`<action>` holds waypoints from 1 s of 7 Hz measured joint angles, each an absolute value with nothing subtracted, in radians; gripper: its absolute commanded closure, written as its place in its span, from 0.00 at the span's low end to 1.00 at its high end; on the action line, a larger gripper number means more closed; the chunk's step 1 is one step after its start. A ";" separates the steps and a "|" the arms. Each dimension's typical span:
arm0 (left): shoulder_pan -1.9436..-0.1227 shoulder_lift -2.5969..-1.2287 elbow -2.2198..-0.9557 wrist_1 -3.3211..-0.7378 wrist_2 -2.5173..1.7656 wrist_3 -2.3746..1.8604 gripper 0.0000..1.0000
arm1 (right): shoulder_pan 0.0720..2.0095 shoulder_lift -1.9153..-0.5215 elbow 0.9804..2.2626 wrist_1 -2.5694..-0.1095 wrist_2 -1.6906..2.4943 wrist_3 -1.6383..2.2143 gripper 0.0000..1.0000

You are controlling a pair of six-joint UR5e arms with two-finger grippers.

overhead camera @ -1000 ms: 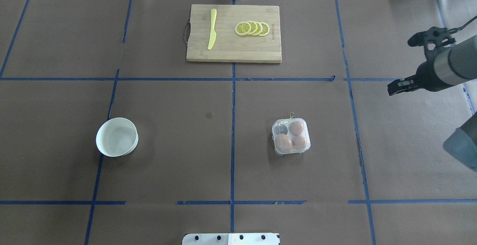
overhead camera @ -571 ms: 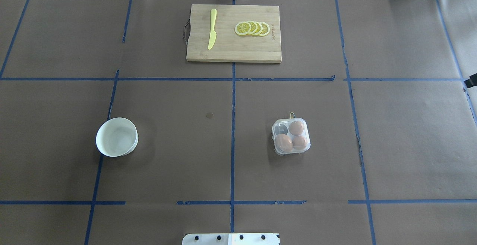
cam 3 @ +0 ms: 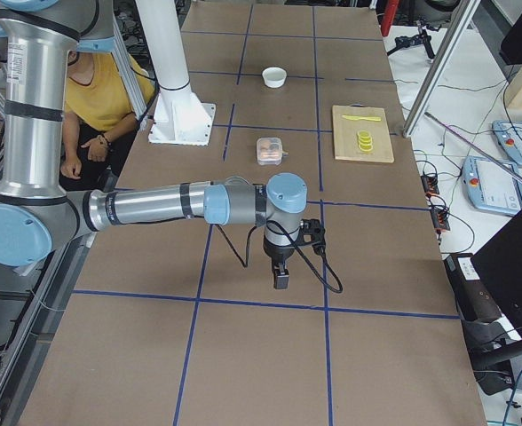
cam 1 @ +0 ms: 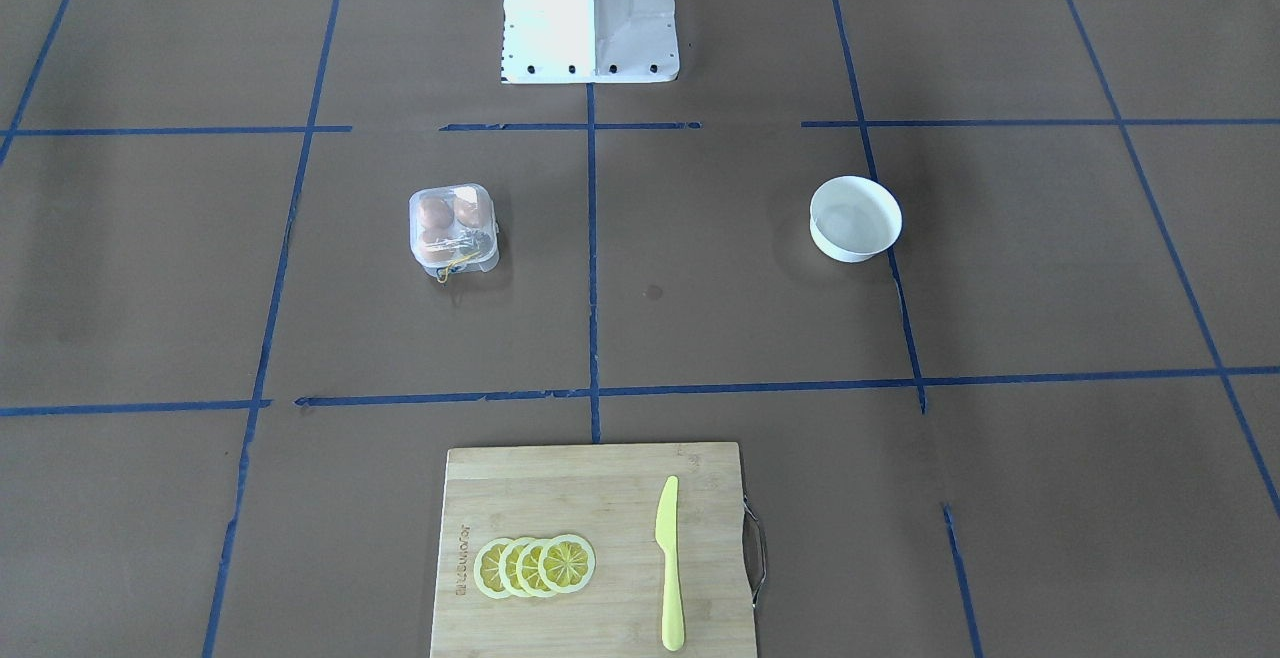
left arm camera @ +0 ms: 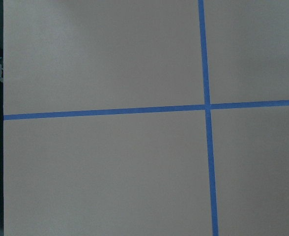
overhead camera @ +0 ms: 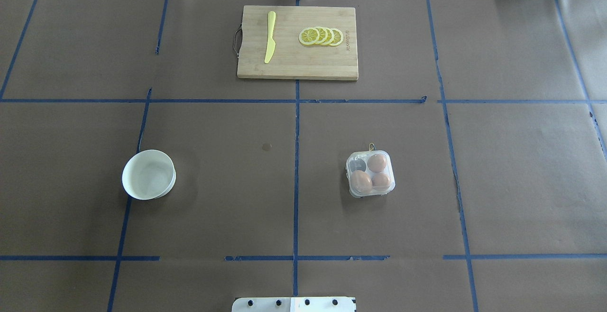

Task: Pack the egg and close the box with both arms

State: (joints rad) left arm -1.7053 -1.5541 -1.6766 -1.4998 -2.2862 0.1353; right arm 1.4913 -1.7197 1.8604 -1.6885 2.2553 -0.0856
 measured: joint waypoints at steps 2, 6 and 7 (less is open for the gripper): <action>-1.704 -1.549 -1.680 -1.540 -2.286 0.136 0.00 | 1.498 -1.738 1.854 -1.693 2.253 -0.085 0.00; -1.703 -1.542 -1.677 -1.571 -2.285 0.137 0.00 | 1.499 -1.742 1.843 -1.694 2.255 -0.074 0.00; -1.703 -1.540 -1.674 -1.571 -2.284 0.137 0.00 | 1.499 -1.741 1.842 -1.695 2.256 -0.074 0.00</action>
